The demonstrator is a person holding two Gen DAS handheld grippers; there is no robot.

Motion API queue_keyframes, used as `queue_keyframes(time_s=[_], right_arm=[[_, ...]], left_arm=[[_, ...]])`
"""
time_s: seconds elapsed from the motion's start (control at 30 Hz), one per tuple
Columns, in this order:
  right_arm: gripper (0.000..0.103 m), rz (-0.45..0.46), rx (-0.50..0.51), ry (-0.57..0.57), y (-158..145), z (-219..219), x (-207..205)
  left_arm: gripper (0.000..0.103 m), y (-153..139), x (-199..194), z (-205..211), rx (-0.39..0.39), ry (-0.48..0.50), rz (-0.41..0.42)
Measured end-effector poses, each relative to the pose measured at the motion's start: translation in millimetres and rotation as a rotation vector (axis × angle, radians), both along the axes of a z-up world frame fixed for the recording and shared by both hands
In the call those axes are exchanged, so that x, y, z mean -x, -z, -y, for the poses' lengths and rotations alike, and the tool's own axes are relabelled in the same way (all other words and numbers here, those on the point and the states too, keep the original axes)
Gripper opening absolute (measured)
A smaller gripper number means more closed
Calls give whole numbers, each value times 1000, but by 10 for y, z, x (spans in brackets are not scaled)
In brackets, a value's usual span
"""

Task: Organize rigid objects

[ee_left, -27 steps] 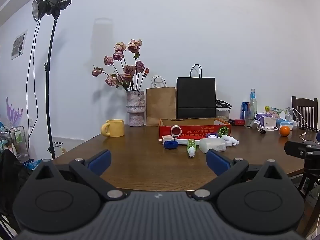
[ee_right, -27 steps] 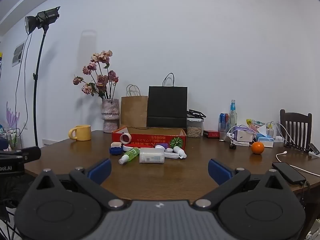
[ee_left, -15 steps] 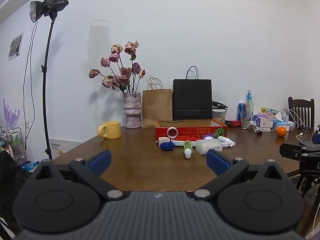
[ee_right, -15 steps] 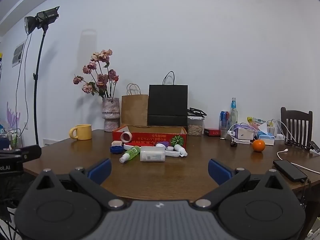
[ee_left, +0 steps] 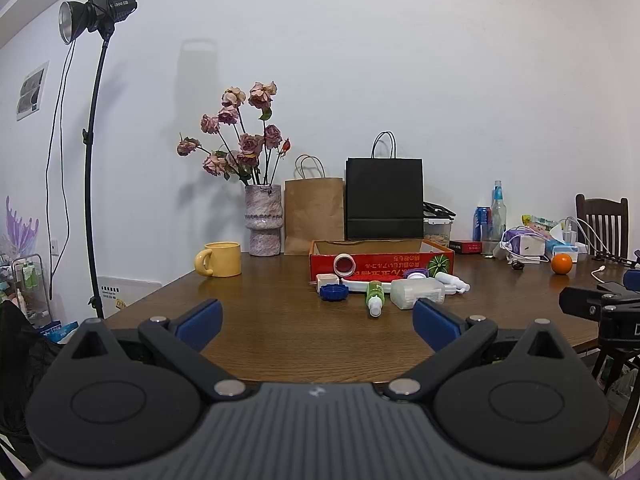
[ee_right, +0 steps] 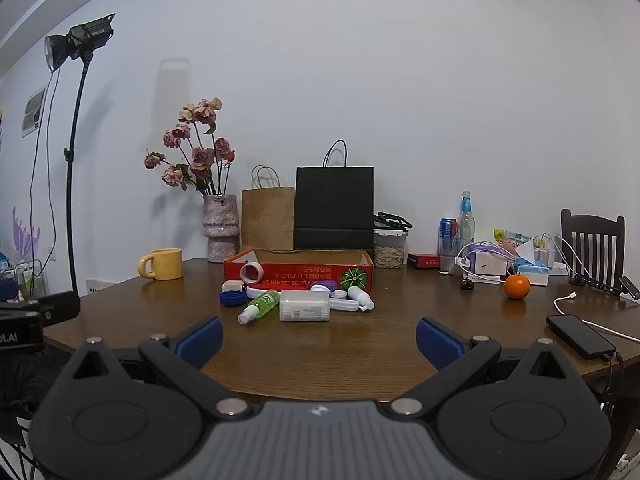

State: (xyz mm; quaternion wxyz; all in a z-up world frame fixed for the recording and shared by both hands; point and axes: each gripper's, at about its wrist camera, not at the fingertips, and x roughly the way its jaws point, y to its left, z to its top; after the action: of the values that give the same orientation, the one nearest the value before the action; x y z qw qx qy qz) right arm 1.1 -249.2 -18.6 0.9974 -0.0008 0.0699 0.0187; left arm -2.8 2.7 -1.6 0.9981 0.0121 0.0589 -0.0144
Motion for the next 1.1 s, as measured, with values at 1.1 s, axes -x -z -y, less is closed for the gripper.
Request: queue_keyframes(time_s=[1.1], right_arm=[[103, -7, -11, 8, 3, 24, -12]], left_arm=[[103, -2, -1, 18, 0, -1, 1]])
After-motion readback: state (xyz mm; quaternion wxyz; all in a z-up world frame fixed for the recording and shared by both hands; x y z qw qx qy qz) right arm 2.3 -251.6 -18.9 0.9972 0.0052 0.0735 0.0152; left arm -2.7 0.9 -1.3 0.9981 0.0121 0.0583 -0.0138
